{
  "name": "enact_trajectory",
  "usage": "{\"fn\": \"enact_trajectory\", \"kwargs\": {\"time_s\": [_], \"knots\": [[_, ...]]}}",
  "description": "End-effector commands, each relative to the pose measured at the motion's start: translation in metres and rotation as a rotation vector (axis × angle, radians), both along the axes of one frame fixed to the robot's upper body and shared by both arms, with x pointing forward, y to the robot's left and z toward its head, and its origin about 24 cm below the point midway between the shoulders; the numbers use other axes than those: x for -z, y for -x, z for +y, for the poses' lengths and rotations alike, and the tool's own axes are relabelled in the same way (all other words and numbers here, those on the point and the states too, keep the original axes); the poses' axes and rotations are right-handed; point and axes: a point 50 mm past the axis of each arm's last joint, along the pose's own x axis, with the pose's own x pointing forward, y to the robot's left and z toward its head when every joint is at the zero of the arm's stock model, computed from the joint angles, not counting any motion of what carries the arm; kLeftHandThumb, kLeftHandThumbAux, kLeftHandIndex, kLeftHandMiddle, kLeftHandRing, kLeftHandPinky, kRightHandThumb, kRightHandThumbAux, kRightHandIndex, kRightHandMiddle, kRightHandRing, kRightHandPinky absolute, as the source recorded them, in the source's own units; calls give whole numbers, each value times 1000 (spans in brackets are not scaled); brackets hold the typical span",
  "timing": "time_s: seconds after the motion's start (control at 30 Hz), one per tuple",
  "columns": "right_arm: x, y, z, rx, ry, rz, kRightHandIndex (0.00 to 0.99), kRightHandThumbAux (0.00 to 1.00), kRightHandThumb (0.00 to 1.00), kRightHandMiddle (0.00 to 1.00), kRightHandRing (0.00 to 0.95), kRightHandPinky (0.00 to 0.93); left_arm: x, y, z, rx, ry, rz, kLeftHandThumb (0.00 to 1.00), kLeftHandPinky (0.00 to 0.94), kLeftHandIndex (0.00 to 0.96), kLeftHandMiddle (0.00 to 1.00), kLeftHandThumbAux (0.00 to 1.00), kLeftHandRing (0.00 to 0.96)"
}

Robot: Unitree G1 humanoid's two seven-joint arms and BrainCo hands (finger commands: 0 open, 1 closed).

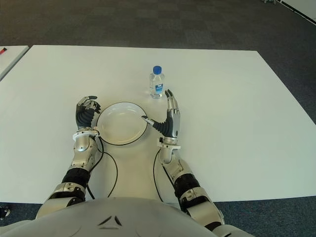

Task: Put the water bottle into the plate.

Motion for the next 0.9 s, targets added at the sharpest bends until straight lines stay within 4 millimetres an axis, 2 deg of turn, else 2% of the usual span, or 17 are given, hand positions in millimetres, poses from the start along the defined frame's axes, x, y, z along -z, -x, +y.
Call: {"fn": "enact_trajectory", "kwargs": {"time_s": [0.03, 0.4, 0.9], "knots": [[0, -5, -1, 14, 36, 0, 45, 684, 332, 103, 114, 167, 3, 1, -1, -9, 8, 11, 690, 656, 433, 673, 719, 670], [-6, -12, 3, -5, 22, 1, 9, 661, 305, 85, 105, 147, 3, 1, -1, -7, -2, 20, 691, 655, 434, 675, 719, 668], [-13, -20, 5, -70, -65, 32, 0, 599, 397, 56, 69, 118, 4, 1, 0, 5, -1, 25, 691, 656, 434, 684, 719, 676]]}}
